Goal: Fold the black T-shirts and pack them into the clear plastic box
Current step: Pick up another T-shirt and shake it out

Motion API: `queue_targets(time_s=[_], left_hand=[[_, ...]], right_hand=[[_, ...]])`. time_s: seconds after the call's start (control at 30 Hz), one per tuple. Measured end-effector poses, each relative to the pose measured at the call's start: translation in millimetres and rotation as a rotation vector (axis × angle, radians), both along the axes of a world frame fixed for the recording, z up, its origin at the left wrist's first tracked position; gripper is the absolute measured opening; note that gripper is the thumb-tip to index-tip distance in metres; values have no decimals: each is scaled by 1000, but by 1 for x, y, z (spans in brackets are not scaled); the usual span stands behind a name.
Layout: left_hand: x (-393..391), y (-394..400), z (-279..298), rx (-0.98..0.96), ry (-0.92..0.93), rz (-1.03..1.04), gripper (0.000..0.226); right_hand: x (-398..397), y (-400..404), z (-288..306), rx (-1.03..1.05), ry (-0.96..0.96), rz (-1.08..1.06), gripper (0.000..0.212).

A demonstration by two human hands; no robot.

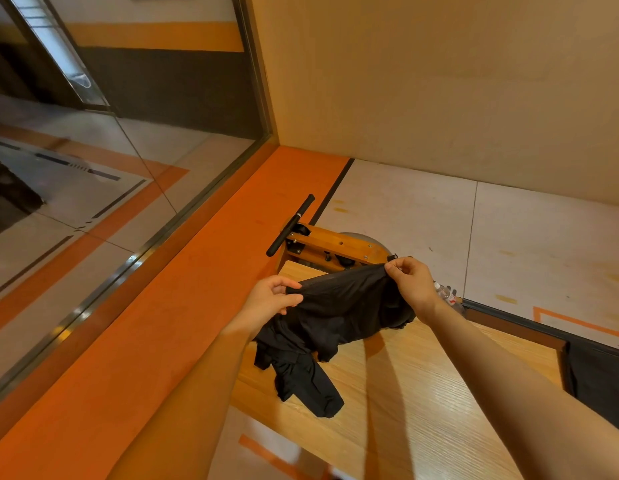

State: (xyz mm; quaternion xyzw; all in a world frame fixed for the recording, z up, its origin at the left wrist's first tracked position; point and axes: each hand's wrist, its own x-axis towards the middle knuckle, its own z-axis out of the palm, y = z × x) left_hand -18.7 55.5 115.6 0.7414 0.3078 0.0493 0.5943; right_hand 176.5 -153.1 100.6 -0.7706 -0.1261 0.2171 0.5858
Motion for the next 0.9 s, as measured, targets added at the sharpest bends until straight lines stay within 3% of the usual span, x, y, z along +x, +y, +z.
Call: queue_targets(time_s=[0.23,0.53,0.63,0.8,0.9], left_hand=[[7,-2,-4,178,-34,85,10],[14,0,-2,211,-8,53,18],[15,0,-1,220,-11,84,8],[8,14,-5,193,8,191,8],[1,25,-8,200,29,253,9]], right_hand=[[3,-6,-6,-7,-1,38,10],[12,-13,-12,-8,15,67,9],[17,-16,-14,18,31,29,11],[28,-31,-15,53,285,-131,16],[39,-44,-22,115,429,-148,29]])
